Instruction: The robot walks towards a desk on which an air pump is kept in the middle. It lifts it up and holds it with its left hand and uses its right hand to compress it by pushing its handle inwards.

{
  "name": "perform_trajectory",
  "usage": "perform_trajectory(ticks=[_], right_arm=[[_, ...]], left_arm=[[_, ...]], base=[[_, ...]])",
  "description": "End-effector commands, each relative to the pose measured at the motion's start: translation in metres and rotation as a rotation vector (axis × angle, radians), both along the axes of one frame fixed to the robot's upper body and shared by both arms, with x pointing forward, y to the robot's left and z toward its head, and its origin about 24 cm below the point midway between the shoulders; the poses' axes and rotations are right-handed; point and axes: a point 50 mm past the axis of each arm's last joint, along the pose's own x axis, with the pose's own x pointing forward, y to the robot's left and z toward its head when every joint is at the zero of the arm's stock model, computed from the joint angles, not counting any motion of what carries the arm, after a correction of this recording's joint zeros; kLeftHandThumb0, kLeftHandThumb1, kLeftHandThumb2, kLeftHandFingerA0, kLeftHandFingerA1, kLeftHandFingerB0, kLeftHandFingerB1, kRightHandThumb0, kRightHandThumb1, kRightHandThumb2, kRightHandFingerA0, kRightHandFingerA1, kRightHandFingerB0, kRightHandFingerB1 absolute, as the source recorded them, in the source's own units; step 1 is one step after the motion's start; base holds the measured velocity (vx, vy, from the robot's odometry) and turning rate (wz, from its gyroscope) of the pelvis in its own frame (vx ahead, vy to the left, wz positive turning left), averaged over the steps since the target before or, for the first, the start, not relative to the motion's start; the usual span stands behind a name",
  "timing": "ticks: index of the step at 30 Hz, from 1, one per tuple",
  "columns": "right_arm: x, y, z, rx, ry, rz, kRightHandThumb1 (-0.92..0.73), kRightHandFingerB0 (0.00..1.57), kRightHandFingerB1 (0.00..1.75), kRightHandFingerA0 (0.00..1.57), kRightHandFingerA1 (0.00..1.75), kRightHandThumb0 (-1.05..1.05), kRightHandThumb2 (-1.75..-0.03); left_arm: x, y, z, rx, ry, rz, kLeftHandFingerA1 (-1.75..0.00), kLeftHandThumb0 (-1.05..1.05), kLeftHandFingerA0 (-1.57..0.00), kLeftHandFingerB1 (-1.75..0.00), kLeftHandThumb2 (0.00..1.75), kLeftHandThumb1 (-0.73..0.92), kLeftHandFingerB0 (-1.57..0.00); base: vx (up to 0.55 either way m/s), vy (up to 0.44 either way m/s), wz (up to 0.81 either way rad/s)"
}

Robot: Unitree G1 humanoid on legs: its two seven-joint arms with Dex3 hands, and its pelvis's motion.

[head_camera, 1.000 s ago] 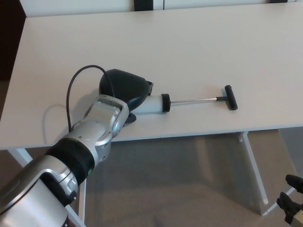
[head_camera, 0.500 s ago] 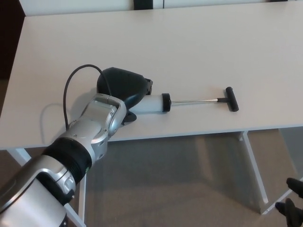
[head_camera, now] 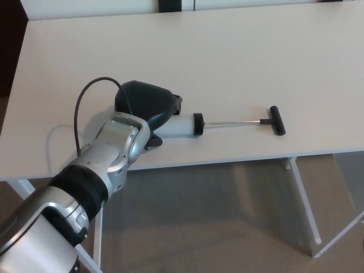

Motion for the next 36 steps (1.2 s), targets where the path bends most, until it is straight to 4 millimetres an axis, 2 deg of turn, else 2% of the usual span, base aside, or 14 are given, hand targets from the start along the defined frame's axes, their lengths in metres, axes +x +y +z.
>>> perform_trajectory(ticks=[1, 8, 9, 11, 15, 16, 19, 20, 23, 24, 30, 31, 35, 36], right_arm=[[0.001, 0.038, 0.244, -0.430, -1.115, 0.139, -0.80, 0.19, 0.28, 0.18, 0.27, -0.69, -0.65], [0.065, 0.033, 0.251, -0.319, -1.007, 0.090, -0.80, 0.12, 0.26, 0.07, 0.26, -0.70, -0.63], [0.079, 0.031, 0.251, -0.326, -0.970, 0.103, -0.81, 0.00, 0.12, 0.00, 0.10, -0.84, -1.11], [0.093, 0.027, 0.251, -0.340, -0.930, 0.114, -0.81, 0.00, 0.12, 0.00, 0.10, -0.84, -1.11], [0.113, 0.017, 0.257, -0.307, -0.901, 0.141, -0.70, 0.01, 0.34, 0.07, 0.43, -0.77, -1.07], [0.120, 0.015, 0.259, -0.265, -0.869, 0.177, -0.50, 0.00, 0.48, 0.00, 0.48, -0.36, -1.08], [0.123, 0.015, 0.259, -0.248, -0.852, 0.194, -0.50, 0.00, 0.48, 0.00, 0.48, -0.36, -1.08], [0.128, 0.015, 0.258, -0.243, -0.828, 0.210, -0.86, 0.16, 0.28, 0.20, 0.32, -0.69, -0.66], [0.132, 0.016, 0.258, -0.242, -0.811, 0.220, -0.86, 0.16, 0.28, 0.20, 0.32, -0.69, -0.66], [0.144, 0.019, 0.251, -0.246, -0.732, 0.235, -0.87, 0.16, 0.28, 0.20, 0.30, -0.70, -0.66], [0.192, 0.027, 0.211, -0.088, -0.444, 0.299, -0.84, 0.20, 0.29, 0.18, 0.29, -0.68, -0.66], [0.206, 0.028, 0.189, -0.010, -0.336, 0.304, -0.70, 0.10, 0.39, 0.02, 0.40, -0.85, -1.00], [0.216, 0.029, 0.169, 0.053, -0.244, 0.304, -0.70, 0.10, 0.39, 0.02, 0.40, -0.85, -1.00], [0.219, 0.028, 0.161, 0.063, -0.213, 0.298, -0.87, 0.13, 0.27, 0.13, 0.31, -0.70, -0.66]], left_arm=[[-0.002, 0.045, -0.006, -0.007, 0.087, 0.013, -1.32, -0.21, -0.79, -0.51, 0.58, 0.60, -0.75], [0.000, 0.050, 0.001, 0.000, 0.069, 0.009, -1.31, -0.19, -0.76, -0.53, 0.58, 0.58, -0.76], [-0.001, 0.050, 0.001, 0.002, 0.069, 0.001, -1.44, -0.18, -0.75, -0.55, 0.57, 0.58, -0.76], [-0.002, 0.050, 0.000, 0.005, 0.068, -0.011, -1.44, -0.18, -0.75, -0.55, 0.57, 0.58, -0.76], [0.000, 0.054, 0.003, 0.024, 0.035, -0.018, -1.45, -0.16, -0.74, -0.73, 0.59, 0.59, -0.74], [0.000, 0.056, 0.004, 0.025, 0.031, -0.021, -1.57, -0.14, -0.67, -0.95, 0.57, 0.63, -0.64], [0.000, 0.057, 0.004, 0.022, 0.031, -0.020, -1.57, -0.14, -0.67, -0.95, 0.57, 0.63, -0.64], [0.000, 0.058, 0.004, 0.022, 0.029, -0.019, -1.55, -0.15, -0.71, -0.64, 0.57, 0.60, -0.73], [0.000, 0.058, 0.004, 0.023, 0.028, -0.019, -1.55, -0.15, -0.71, -0.64, 0.57, 0.60, -0.73], [0.001, 0.060, 0.005, 0.021, 0.028, -0.014, -1.59, -0.13, -0.69, -0.82, 0.56, 0.61, -0.68], [0.004, 0.064, 0.011, 0.009, 0.021, 0.003, -1.54, -0.16, -0.74, -0.69, 0.58, 0.60, -0.75], [0.004, 0.064, 0.011, 0.016, 0.018, 0.003, -1.65, -0.18, -0.69, -1.10, 0.55, 0.63, -0.64], [0.004, 0.062, 0.011, 0.029, 0.014, -0.002, -1.65, -0.18, -0.69, -1.10, 0.55, 0.63, -0.64], [0.003, 0.062, 0.010, 0.021, 0.015, -0.001, -1.71, -0.17, -0.66, -1.30, 0.55, 0.67, -0.55]], base=[[0.00, 0.000, 0.00], [0.00, 0.000, 0.00], [0.00, 0.000, 0.00], [0.00, 0.000, 0.00], [0.00, 0.000, 0.00], [0.00, 0.000, 0.00], [0.00, 0.000, 0.00], [0.00, 0.000, 0.00], [0.00, 0.000, 0.00], [0.00, 0.000, 0.00], [0.00, 0.000, 0.00], [0.00, 0.000, 0.00], [0.00, 0.000, 0.00], [0.00, 0.000, 0.00]])
